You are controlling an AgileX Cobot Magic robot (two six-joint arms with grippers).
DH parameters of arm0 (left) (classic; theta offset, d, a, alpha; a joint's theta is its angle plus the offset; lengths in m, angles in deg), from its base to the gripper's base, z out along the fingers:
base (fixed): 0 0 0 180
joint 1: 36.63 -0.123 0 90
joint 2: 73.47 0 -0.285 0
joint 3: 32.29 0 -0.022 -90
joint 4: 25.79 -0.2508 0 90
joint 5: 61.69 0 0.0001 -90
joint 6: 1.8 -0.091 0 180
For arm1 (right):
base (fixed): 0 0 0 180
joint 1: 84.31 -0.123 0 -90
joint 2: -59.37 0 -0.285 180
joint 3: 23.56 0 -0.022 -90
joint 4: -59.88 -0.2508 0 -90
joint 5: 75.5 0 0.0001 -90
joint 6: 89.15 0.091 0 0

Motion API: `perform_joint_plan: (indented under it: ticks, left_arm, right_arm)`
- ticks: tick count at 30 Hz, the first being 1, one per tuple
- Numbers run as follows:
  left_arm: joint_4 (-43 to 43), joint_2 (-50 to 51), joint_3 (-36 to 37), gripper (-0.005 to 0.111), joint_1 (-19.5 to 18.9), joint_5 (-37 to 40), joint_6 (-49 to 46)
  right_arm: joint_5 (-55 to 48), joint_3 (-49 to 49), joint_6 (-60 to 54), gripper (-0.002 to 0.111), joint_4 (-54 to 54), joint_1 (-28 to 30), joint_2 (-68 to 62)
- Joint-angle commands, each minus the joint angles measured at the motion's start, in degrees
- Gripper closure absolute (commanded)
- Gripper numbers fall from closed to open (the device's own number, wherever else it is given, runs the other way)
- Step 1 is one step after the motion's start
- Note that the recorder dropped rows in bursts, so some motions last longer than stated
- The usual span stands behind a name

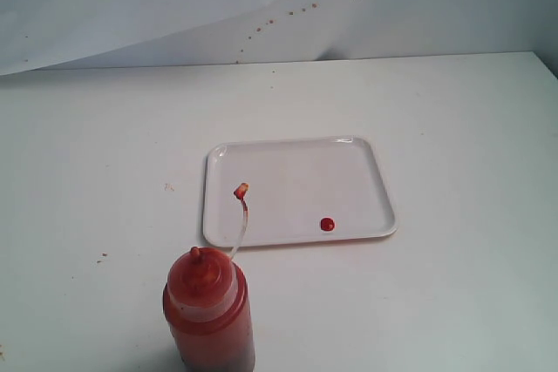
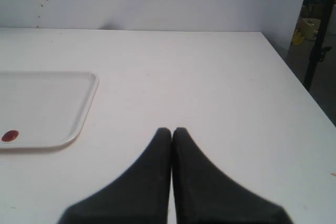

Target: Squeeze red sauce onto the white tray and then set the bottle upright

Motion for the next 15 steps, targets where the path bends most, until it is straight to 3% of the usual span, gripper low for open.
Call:
perform_joint_plan:
  ticks: [1,15]
  left_arm:
    - [-0.2,-0.2,0.3,0.107,-0.3,-0.4,0.0]
    - [-0.2,-0.2,0.3,0.107,-0.3,-0.4,0.0]
  right_arm:
    - [-0.2,0.2,0.5,0.108,0.1,0.2,0.3]
    - [-0.4,0.2,-1.0,0.108,0.3,1.4,0.3]
